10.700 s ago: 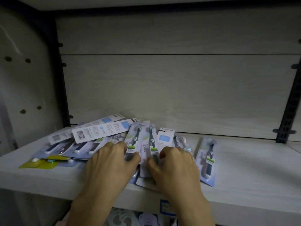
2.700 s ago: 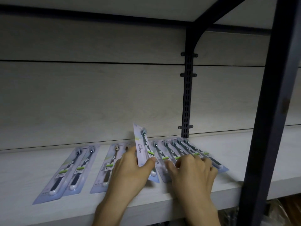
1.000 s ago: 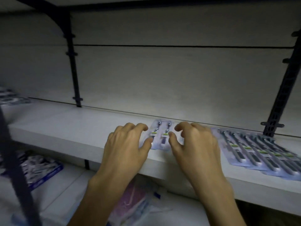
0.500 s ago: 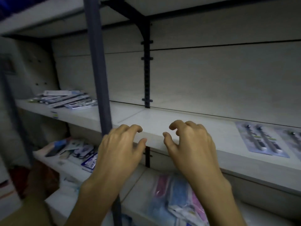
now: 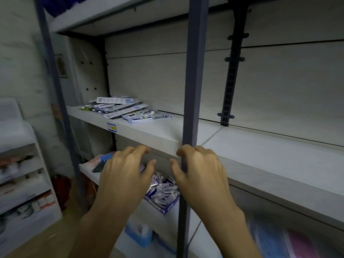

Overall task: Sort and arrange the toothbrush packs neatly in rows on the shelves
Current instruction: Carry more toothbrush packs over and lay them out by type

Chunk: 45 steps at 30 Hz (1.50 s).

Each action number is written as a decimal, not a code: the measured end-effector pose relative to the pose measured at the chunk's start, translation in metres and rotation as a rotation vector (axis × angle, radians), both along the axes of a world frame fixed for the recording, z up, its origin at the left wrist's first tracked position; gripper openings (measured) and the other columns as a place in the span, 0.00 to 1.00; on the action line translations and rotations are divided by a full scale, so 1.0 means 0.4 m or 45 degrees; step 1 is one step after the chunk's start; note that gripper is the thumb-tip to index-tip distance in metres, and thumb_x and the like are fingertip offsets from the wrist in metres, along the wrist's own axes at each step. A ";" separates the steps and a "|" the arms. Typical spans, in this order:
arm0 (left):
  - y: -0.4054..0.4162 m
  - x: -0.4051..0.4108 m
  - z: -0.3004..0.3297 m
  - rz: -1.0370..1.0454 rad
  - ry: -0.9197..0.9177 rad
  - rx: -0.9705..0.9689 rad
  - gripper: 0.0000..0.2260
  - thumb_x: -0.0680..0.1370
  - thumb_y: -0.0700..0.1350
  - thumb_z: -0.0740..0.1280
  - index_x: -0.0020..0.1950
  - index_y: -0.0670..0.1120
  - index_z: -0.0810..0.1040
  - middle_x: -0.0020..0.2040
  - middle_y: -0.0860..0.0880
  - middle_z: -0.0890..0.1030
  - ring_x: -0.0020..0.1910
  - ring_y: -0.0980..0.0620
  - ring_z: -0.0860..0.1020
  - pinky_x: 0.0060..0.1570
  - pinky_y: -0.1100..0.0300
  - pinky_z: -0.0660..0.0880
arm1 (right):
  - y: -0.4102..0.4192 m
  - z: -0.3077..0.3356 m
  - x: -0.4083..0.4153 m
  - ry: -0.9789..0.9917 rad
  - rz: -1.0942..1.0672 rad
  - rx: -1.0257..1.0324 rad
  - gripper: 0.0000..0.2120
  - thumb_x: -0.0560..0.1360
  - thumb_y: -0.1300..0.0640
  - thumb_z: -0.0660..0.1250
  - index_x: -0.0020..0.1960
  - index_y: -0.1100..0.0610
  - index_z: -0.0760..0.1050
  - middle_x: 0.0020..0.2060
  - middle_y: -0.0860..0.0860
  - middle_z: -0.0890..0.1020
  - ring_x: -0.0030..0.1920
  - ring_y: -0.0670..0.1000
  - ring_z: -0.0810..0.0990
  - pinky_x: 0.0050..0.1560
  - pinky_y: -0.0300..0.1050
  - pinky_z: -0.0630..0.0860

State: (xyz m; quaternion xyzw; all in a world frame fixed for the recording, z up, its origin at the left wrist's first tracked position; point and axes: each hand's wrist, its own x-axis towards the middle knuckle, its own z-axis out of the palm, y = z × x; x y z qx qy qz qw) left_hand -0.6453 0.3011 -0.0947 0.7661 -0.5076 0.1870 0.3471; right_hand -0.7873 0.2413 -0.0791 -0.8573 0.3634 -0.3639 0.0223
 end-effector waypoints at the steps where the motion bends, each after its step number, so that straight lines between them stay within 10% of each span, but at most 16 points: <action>1: -0.012 0.033 -0.003 0.012 0.000 0.004 0.12 0.74 0.51 0.68 0.56 0.50 0.79 0.49 0.50 0.81 0.48 0.48 0.78 0.45 0.54 0.74 | -0.012 -0.005 0.038 -0.003 0.015 0.012 0.14 0.78 0.46 0.58 0.59 0.51 0.73 0.51 0.51 0.77 0.54 0.54 0.74 0.51 0.49 0.73; 24: -0.452 0.689 0.076 -0.139 -0.030 0.032 0.12 0.77 0.52 0.65 0.59 0.53 0.77 0.53 0.52 0.81 0.53 0.50 0.76 0.47 0.58 0.69 | -0.423 0.024 0.672 -0.118 -0.266 0.222 0.14 0.78 0.45 0.59 0.59 0.49 0.73 0.52 0.49 0.80 0.54 0.52 0.76 0.49 0.45 0.74; 45: -0.680 1.028 0.079 -0.787 -0.069 0.131 0.11 0.78 0.55 0.61 0.58 0.55 0.75 0.55 0.55 0.77 0.54 0.54 0.74 0.49 0.60 0.69 | -0.525 0.014 0.987 0.145 -1.219 0.360 0.17 0.76 0.44 0.59 0.55 0.56 0.73 0.55 0.55 0.77 0.57 0.59 0.73 0.50 0.48 0.68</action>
